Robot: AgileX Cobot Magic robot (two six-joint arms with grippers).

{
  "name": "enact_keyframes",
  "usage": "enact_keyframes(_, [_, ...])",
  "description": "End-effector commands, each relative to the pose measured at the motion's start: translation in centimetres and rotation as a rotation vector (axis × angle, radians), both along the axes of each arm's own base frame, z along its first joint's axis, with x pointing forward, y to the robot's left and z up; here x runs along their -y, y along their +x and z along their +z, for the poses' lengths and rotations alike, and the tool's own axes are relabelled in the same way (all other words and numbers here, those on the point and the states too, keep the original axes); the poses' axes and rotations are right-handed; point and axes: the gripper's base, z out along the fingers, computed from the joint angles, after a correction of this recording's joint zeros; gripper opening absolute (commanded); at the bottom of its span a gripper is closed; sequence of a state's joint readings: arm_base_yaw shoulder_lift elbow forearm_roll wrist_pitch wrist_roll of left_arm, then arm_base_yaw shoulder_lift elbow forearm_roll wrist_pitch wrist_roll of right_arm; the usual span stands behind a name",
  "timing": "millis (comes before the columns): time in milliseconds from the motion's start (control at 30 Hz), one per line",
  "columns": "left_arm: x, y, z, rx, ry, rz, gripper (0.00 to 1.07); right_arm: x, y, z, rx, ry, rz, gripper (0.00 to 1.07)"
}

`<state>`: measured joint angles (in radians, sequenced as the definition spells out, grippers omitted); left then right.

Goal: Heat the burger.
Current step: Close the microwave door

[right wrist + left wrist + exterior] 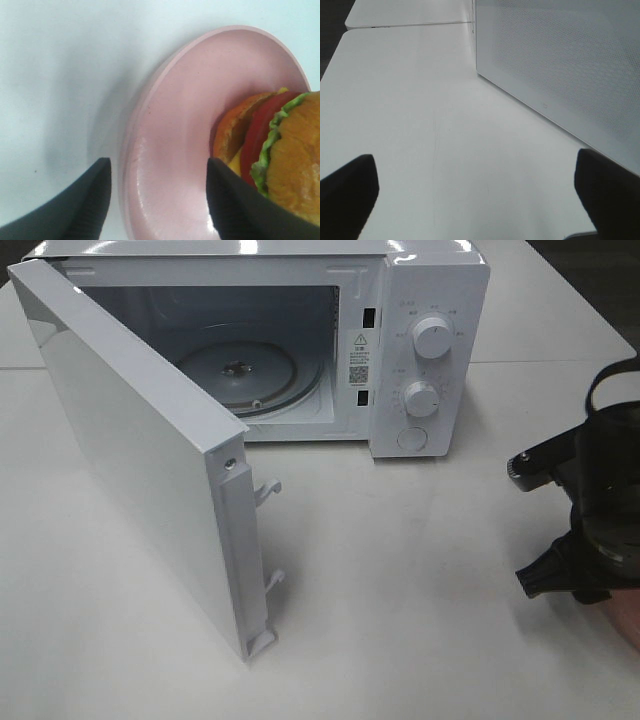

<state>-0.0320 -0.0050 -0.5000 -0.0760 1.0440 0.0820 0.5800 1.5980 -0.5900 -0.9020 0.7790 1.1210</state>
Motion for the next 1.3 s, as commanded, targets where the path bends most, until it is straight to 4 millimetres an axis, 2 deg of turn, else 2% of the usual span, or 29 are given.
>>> enact_keyframes(33, [0.0,-0.3,0.0,0.029,-0.005,0.001,1.0,0.1,-0.5,1.0,-0.015,0.018,0.016,0.56])
enact_keyframes(100, [0.0,-0.3,0.0,0.029,-0.005,0.001,1.0,0.0,-0.9,2.0,-0.027,0.064,0.054,0.57])
enact_keyframes(267, [0.0,-0.3,0.0,0.029,-0.005,0.001,1.0,-0.2,-1.5,2.8,-0.05,0.123,0.114,0.58])
enact_keyframes(333, [0.0,-0.3,0.0,0.029,-0.005,0.001,1.0,-0.6,-2.1,3.8,-0.065,0.197,0.182,0.63])
enact_keyframes(700, [0.0,-0.3,0.0,0.029,-0.005,0.001,1.0,-0.8,-4.0,6.1,-0.083,0.318,0.308,0.73])
enact_keyframes(1300, [0.0,-0.3,0.0,0.029,-0.005,0.001,1.0,0.1,-7.7,10.3,0.008,0.514,0.404,0.74])
